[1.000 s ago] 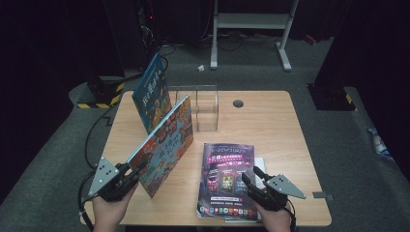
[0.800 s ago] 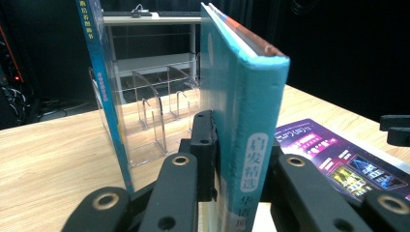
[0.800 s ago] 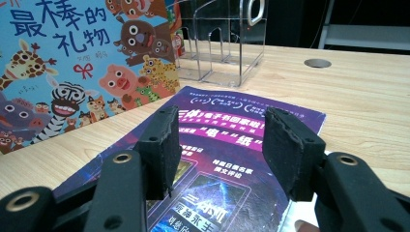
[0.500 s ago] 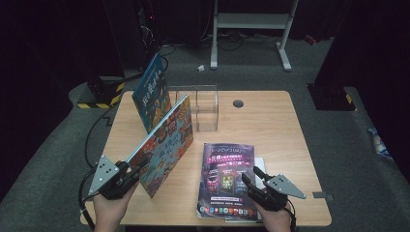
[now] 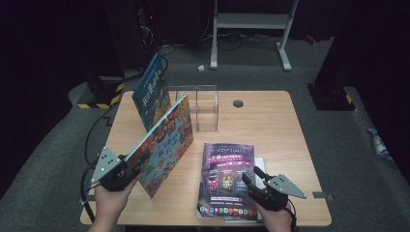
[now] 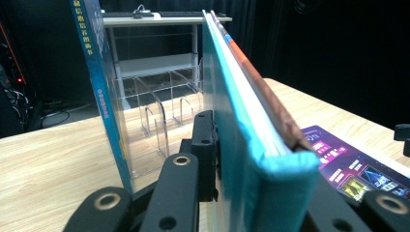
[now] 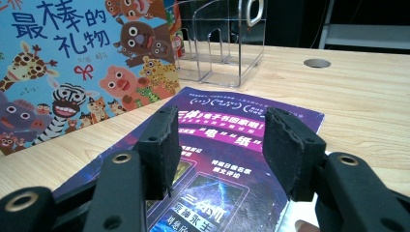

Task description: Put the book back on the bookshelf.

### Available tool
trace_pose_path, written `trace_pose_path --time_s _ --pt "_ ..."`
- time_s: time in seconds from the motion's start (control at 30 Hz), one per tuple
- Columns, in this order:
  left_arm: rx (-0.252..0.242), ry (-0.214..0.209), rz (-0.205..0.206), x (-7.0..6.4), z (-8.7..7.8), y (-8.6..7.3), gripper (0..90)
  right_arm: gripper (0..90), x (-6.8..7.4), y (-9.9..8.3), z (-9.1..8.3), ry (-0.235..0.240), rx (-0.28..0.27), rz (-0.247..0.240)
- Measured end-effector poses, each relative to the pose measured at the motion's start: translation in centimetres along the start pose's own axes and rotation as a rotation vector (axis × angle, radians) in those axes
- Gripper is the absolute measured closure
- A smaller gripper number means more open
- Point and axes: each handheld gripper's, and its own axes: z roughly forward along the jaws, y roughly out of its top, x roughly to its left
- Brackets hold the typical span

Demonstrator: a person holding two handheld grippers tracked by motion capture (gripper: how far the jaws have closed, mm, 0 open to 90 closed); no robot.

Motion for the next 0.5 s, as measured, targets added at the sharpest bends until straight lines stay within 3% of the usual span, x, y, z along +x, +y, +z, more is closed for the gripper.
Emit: trace_pose_path --time_s 0.27,0.5 --pt "-0.003 -0.024 0.005 0.2 0.7 0.3 76.5 47.0 0.1 0.0 0.1 0.005 0.004 -0.001" --pt "-0.019 0.003 0.022 -0.2 1.6 0.5 75.8 47.0 0.0 -0.1 0.1 0.004 0.005 -0.003"
